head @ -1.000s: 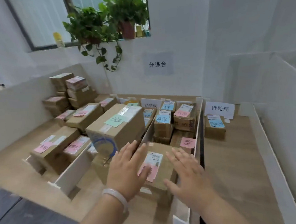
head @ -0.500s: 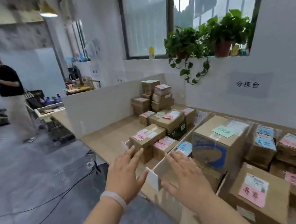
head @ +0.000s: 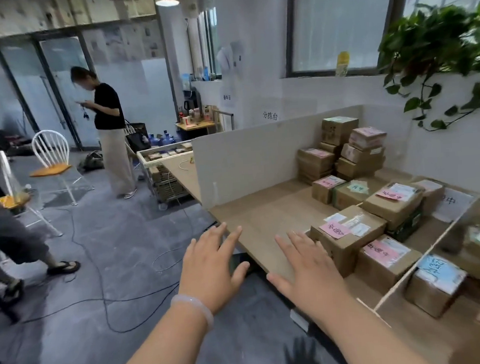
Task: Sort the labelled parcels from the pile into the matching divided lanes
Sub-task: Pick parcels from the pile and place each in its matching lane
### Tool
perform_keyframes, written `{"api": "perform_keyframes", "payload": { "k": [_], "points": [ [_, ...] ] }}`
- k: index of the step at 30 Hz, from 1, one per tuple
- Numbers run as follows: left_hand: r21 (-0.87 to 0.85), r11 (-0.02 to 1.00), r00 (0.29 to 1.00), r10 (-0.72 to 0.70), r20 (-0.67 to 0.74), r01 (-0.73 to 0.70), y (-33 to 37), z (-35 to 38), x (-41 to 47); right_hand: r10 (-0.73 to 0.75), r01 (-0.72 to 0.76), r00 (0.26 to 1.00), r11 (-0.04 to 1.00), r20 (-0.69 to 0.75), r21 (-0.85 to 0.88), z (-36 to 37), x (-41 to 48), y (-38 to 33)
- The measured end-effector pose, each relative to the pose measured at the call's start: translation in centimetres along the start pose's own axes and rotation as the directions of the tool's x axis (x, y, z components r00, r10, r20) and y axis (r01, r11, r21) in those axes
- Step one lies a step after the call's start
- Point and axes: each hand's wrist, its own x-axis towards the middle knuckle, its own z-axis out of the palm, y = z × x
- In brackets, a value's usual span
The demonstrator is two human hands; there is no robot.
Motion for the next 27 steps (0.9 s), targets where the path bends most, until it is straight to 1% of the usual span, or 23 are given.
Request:
{"api": "perform_keyframes", "payload": {
  "k": [4,7,9,13,16,19,22,27],
  "points": [
    [0.001,1.000,1.000,-0.006,0.007,0.006,-3.4,2.4,3.8,-0.004,0.004,1.000,1.000,0.016,0.015,2.1,5.7,-0.5],
    [-0.001,1.000,1.000,-0.008,0.018,0.008,-5.4,4.6,8.3,-0.013,0.013,1.000,1.000,0.014,0.028,3.0,11.0,0.0],
    [-0.013,1.000,1.000,-0.013,0.021,0.014,-6.3,5.9,11.7,-0.005,0.005,1.000,0.999,0.002,0.032,3.3,14.9,0.8],
    [0.007,1.000,0.999,0.020,0.037,-0.021,-7.8,8.2,18.7,0.014,-0.014,1.000,1.000,0.004,0.013,3.6,22.0,2.6],
    [-0.012,1.000,0.999,0.016,0.039,-0.016,-8.8,10.0,23.8,0.031,-0.031,1.000,0.999,0.002,0.011,4.4,26.7,4.1],
    [-0.050,0.999,0.997,0.017,0.074,-0.014,-9.7,12.7,27.4,0.063,-0.063,0.998,0.998,0.003,0.025,5.5,30.0,5.3],
    [-0.077,0.996,0.992,0.061,0.114,-0.052,-10.1,16.1,31.2,0.125,-0.126,0.992,0.991,0.027,0.051,6.5,32.8,7.1],
    [-0.182,0.974,0.975,0.161,0.155,-0.132,-9.7,21.9,38.4,0.304,-0.306,0.951,0.951,0.056,0.046,8.2,37.3,11.2]
  ]
}}
